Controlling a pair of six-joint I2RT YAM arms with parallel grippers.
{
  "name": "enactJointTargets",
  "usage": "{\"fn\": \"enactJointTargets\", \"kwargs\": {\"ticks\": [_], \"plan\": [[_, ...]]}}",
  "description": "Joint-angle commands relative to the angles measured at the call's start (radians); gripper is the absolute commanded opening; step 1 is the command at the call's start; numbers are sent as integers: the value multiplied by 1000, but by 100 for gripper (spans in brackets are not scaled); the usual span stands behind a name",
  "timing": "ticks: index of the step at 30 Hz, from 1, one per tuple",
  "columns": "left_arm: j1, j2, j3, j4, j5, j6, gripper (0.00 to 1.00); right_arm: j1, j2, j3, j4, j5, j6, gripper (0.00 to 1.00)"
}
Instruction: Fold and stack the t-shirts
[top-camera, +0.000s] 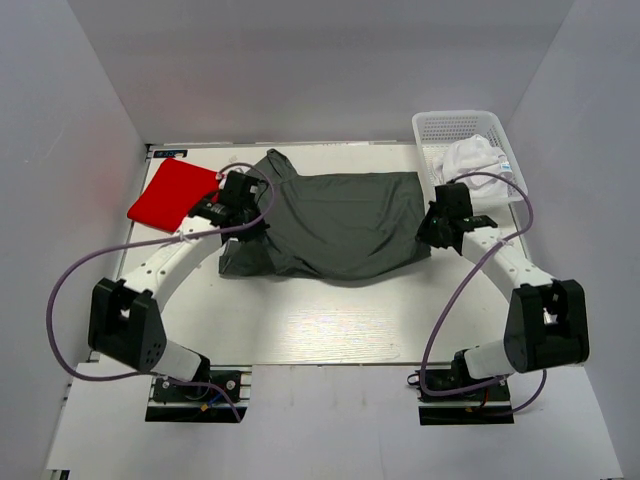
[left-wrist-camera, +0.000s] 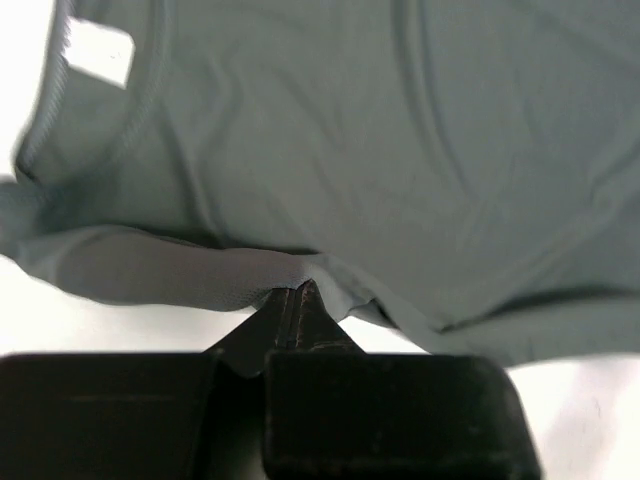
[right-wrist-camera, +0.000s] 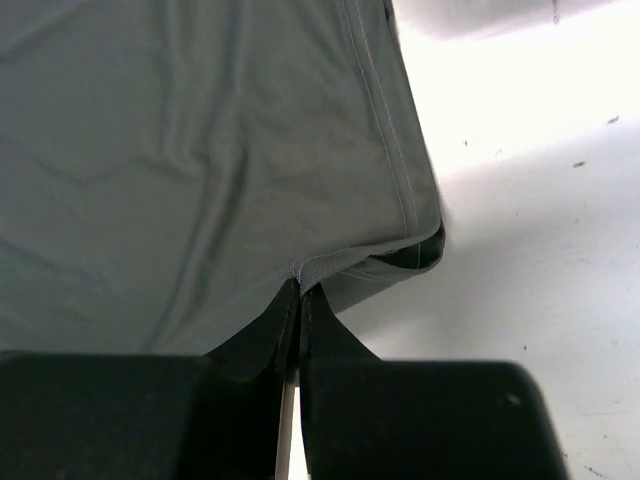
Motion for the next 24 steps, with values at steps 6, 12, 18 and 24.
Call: {"fn": "enactJointTargets", "kwargs": {"ticks": [6,12,18,24], "plan": [[78,147,170,17,-44,59,0,-28,103,165,5,33,-13,0],[131,265,294,3,-33,105,0,-48,193,252,3,48,-13,0],[187,365,337,36,-10,125,0,-67,284,329,-14,62,-8,0],[217,469,444,35,15,134,0,-73,357,406,-14,73,2,11]]}}
